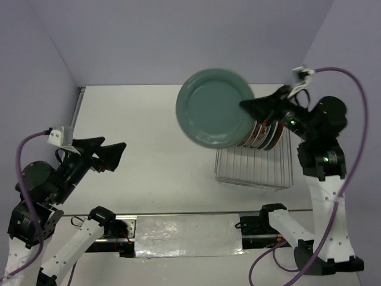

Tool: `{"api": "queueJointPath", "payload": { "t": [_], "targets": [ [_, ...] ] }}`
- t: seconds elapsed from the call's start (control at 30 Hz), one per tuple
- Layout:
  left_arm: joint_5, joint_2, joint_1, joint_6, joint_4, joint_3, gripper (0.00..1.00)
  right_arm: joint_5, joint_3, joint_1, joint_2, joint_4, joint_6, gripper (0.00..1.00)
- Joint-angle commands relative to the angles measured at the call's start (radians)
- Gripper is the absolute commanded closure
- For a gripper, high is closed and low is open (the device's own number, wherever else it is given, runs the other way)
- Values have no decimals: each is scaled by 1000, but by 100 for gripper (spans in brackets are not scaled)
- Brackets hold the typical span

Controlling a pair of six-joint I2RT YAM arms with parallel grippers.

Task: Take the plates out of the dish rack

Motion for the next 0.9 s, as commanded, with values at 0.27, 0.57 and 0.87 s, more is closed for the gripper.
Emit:
{"api": "queueJointPath", "payload": {
  "t": [0.27,0.57,0.87],
  "targets": [
    [598,202,-5,-15,201,2,1,-373,-236,154,10,435,170,100],
    [774,286,-3,-148,410,-110,8,-294,-246,276,59,408,91,100],
    [588,252,-5,-66,246,-45,4,94,-314,277,-19,374,34,100]
  ]
}}
